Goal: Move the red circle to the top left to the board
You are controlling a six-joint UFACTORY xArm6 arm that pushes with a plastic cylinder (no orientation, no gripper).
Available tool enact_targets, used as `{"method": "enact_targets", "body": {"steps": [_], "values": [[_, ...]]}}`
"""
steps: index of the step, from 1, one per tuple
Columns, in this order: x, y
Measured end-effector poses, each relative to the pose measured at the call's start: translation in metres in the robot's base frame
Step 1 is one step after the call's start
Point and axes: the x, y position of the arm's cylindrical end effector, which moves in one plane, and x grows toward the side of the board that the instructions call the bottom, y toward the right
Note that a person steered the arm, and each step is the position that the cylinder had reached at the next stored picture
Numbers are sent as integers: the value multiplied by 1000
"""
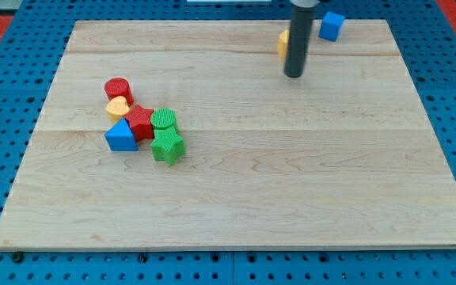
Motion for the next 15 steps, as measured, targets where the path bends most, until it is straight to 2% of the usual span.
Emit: {"method": "enact_targets", "body": {"steps": [1, 2, 4, 5, 7, 9, 11, 13, 15], "values": [[10, 4], [37, -44], [48, -218], [49, -282], [76, -364], [85, -390], [31, -390], [-41, -369], [-94, -354]]}}
